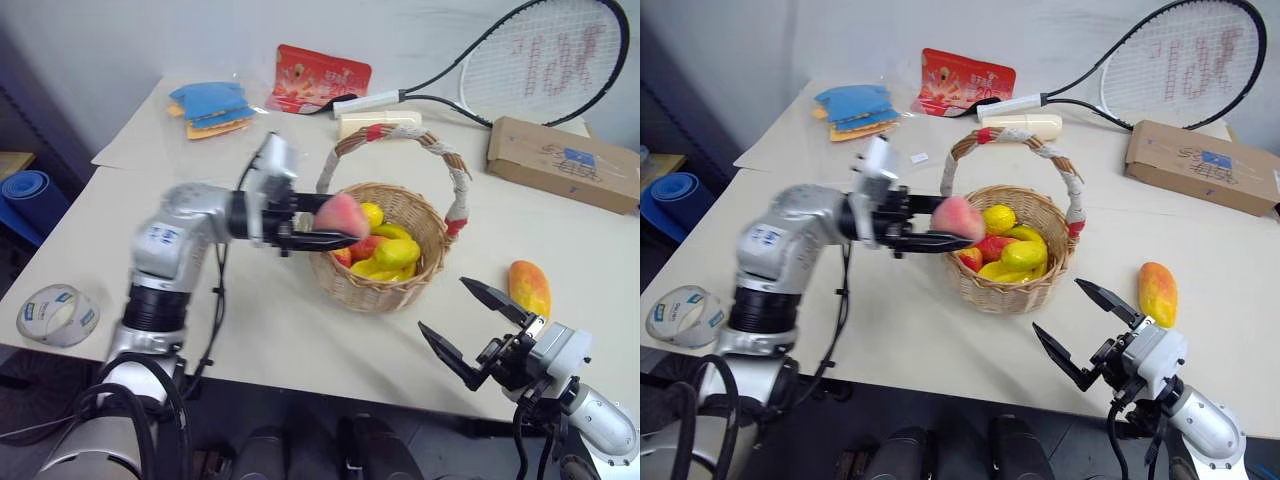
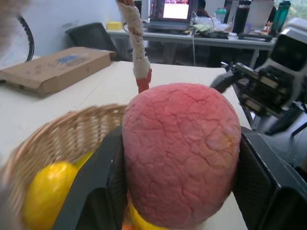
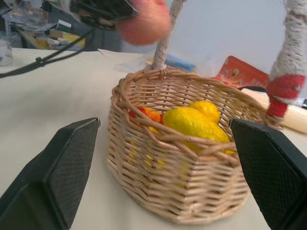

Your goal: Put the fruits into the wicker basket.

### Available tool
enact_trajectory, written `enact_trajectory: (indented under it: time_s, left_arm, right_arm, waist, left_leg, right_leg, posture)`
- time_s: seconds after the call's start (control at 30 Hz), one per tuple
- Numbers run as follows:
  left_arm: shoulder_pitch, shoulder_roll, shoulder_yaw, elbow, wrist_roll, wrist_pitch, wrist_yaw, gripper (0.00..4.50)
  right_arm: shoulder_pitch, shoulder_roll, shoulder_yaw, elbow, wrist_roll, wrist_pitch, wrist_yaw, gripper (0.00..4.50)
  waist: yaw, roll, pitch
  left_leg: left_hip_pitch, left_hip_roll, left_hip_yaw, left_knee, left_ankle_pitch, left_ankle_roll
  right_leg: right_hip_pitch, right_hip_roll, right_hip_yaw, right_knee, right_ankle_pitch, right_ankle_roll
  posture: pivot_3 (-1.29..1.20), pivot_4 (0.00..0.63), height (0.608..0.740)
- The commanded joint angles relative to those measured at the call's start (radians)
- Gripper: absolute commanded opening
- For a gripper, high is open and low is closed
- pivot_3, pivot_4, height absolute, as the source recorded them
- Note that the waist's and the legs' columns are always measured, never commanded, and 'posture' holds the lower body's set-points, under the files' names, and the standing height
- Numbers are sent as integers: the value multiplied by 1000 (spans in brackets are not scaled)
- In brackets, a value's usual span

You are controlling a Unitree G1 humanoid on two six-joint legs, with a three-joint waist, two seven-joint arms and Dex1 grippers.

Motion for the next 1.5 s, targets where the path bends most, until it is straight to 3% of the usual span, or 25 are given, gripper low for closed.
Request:
enact_trajectory:
  time_s: [0.03, 0.17, 0.4, 0.53, 0.73, 0.87, 1.0, 1.1, 1.23, 1.33, 1.43, 1.5]
  left_arm:
    - [-4, -48, -26, 1, 72, -39, 158, 2506]
    - [11, -29, -122, 29, 150, -60, 172, 2506]
    - [9, 9, -76, -35, 40, -116, 39, 4488]
    - [66, 96, -5, -151, -73, -136, -78, 4488]
    - [126, 268, 173, -231, -251, -92, -173, 4488]
    - [194, 395, 192, -257, -271, -55, -220, 4488]
    - [268, 467, 198, -283, -283, -74, -272, 4488]
    - [273, 427, 193, -298, -284, -108, -226, 4488]
    - [269, 407, 180, -305, -272, -120, -194, 4488]
    - [268, 413, 174, -305, -266, -121, -180, 4488]
    - [276, 416, 167, -312, -265, -129, -171, 4488]
    - [281, 419, 163, -326, -268, -126, -165, 4488]
  right_arm:
    - [7, 11, -19, 4, 19, -48, 11, 4500]
    - [27, 28, -25, 28, 5, -86, 8, 4500]
    - [67, 74, -104, 62, -82, -166, -89, 4500]
    - [101, 95, -298, 142, -148, -83, -285, 4500]
    - [224, 55, -413, 263, 7, -101, -147, 4500]
    - [261, 55, -455, 333, 62, -59, -126, 4500]
    - [281, -3, -456, 246, 148, 63, -90, 4500]
    - [184, -207, -441, 107, 298, 478, -272, 4500]
    - [-85, -491, -387, 99, 472, 941, -471, 4500]
    - [-344, -578, -303, 170, 569, 1173, -586, 4500]
    - [-608, -587, -164, 269, 489, 1325, -702, 4500]
    - [-697, -599, -94, 347, 396, 1345, -708, 4500]
  waist:
    - [-6, 0, 0]
    - [-12, 1, 0]
    - [-8, 1, 0]
    - [-2, 2, -1]
    - [0, 4, 0]
    - [-1, 6, 0]
    - [-5, 7, 1]
    - [-13, 8, 1]
    - [-25, 7, 2]
    - [-20, 6, 2]
    - [-17, 7, 2]
    - [-13, 7, 2]
  left_leg:
    - [0, 0, 0, 0, 0, 0]
    - [1, 1, 0, -1, 1, -1]
    - [0, 1, 0, -1, 1, -2]
    - [0, 1, 0, -1, 2, -5]
    - [3, 1, 1, -5, 2, -4]
    - [7, 1, 1, -9, 2, -3]
    - [9, 1, 1, -13, 2, -3]
    - [8, 1, 1, -12, 2, -2]
    - [8, 0, 2, -10, 3, -1]
    - [7, 0, -3, -14, 5, -4]
    - [6, 3, -5, -12, 6, -6]
    - [-1, 2, -5, -10, 6, -6]
  right_leg:
    - [0, 1, 0, 0, 0, 0]
    - [0, 2, 1, 1, 0, 0]
    - [0, 1, 1, 0, 0, 0]
    - [-1, 1, 1, 0, 0, 0]
    - [0, 1, 1, 0, -1, -2]
    - [6, 0, 2, -3, -1, -2]
    - [11, 0, 1, -5, -2, -4]
    - [11, -1, 1, -5, -2, -4]
    - [12, -1, 2, -5, -1, -1]
    - [10, 3, 1, -5, -2, -2]
    - [8, 7, 1, -7, -2, -3]
    - [-1, 6, 2, -6, -2, -2]
  posture:
    - [0, 150, 740]
    - [0, 150, 740]
    - [0, 150, 740]
    - [0, 150, 740]
    - [0, 150, 740]
    - [0, 150, 740]
    - [0, 150, 740]
    - [0, 150, 740]
    - [0, 150, 740]
    - [0, 150, 740]
    - [0, 150, 740]
    - [0, 150, 740]
